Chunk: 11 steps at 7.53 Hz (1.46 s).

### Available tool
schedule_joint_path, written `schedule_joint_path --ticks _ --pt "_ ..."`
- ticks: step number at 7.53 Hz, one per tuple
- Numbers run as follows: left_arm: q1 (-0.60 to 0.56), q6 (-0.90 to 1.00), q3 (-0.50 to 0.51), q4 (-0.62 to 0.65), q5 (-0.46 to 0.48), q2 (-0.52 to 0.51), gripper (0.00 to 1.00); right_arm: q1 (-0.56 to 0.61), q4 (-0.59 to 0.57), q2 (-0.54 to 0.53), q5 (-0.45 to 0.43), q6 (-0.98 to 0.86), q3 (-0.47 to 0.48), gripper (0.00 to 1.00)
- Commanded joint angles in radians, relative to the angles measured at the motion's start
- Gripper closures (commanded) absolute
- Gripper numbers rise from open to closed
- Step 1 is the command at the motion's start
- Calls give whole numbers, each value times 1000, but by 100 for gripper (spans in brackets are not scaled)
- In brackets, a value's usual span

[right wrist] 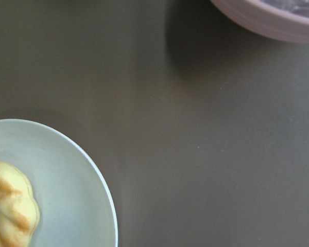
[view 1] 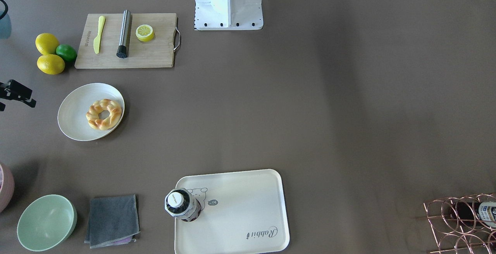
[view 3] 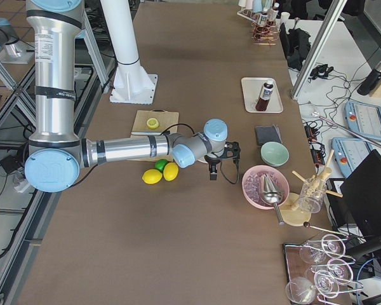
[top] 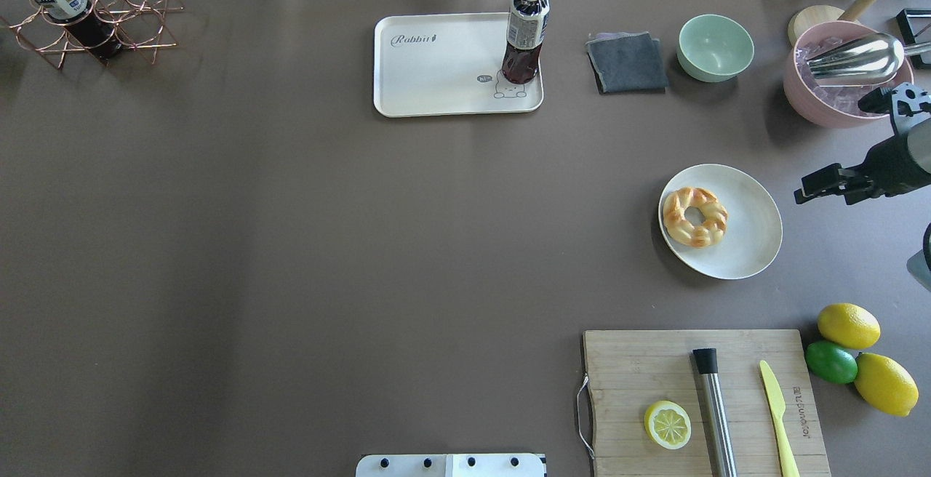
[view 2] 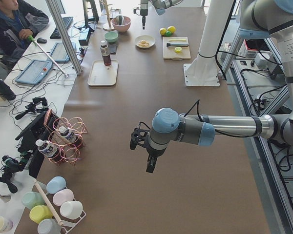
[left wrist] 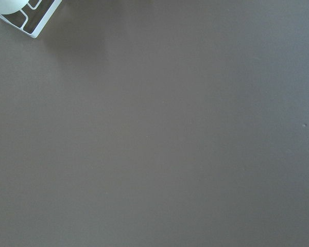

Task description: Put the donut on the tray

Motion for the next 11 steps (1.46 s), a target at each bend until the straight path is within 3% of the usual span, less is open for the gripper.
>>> schedule_joint_path --ticks 1,5,7,9,11 --pt "0 0 1 1 0 -3 2 -88 49 38 -63 98 -40 10" --pt "0 0 1 -2 0 -5 3 -130 70 42 -104 147 -47 22" --pt "0 1 2 -5 0 -5 2 -139 73 44 -106 185 -46 48" --pt "0 1 2 -7 0 -6 3 -139 72 45 -104 187 -47 96" --pt "0 3 1 -7 0 -6 2 -139 72 48 -101 187 -47 100"
